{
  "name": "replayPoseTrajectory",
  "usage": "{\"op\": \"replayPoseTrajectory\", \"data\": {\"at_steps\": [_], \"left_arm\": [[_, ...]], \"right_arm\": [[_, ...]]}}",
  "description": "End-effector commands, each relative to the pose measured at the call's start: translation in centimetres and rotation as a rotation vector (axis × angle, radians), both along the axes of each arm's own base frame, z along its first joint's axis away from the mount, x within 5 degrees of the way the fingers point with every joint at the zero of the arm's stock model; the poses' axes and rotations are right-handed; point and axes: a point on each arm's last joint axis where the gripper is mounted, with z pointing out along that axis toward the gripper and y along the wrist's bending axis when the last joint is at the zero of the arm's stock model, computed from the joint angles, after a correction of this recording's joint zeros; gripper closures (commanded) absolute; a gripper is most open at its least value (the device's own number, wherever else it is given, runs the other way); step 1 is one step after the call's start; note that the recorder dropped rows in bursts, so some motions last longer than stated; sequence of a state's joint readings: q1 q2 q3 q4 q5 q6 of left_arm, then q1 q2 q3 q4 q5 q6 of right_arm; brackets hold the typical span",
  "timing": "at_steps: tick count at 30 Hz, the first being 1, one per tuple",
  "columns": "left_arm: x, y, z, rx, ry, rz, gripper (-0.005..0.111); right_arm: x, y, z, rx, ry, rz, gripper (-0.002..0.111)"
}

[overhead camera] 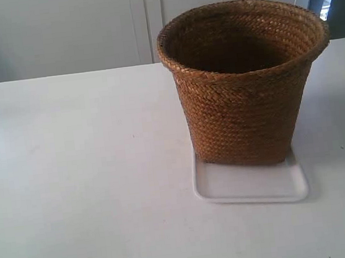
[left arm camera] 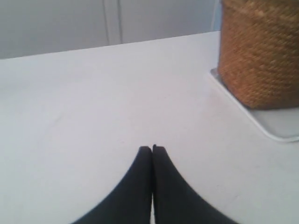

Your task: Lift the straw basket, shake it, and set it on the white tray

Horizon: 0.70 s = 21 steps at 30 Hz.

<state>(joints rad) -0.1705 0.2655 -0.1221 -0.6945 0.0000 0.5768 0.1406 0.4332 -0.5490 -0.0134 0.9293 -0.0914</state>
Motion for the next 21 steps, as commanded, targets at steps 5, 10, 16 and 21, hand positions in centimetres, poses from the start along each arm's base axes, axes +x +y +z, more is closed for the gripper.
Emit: {"op": "replayPoseTrajectory", "data": {"at_steps": [5, 10, 16, 21], "left_arm": [[-2.0, 0.6, -3.2, 0.065, -0.072, 0.077, 0.106], [-2.1, 0.3, -3.5, 0.024, -0.032, 0.049, 0.106], [-2.1, 0.3, -3.5, 0.024, -0.033, 0.05, 0.106], [-2.1, 0.3, -3.5, 0.024, -0.033, 0.05, 0.106]], "right_arm": [[-0.1, -0.1, 0.0, -0.004, -0.011, -0.003, 0.108], [-0.1, -0.1, 0.1, -0.002, -0.022, -0.002, 0.108], [-0.1, -0.1, 0.1, -0.002, -0.022, -0.002, 0.108], [-0.1, -0.1, 0.1, -0.002, -0.022, -0.002, 0.108]]}}
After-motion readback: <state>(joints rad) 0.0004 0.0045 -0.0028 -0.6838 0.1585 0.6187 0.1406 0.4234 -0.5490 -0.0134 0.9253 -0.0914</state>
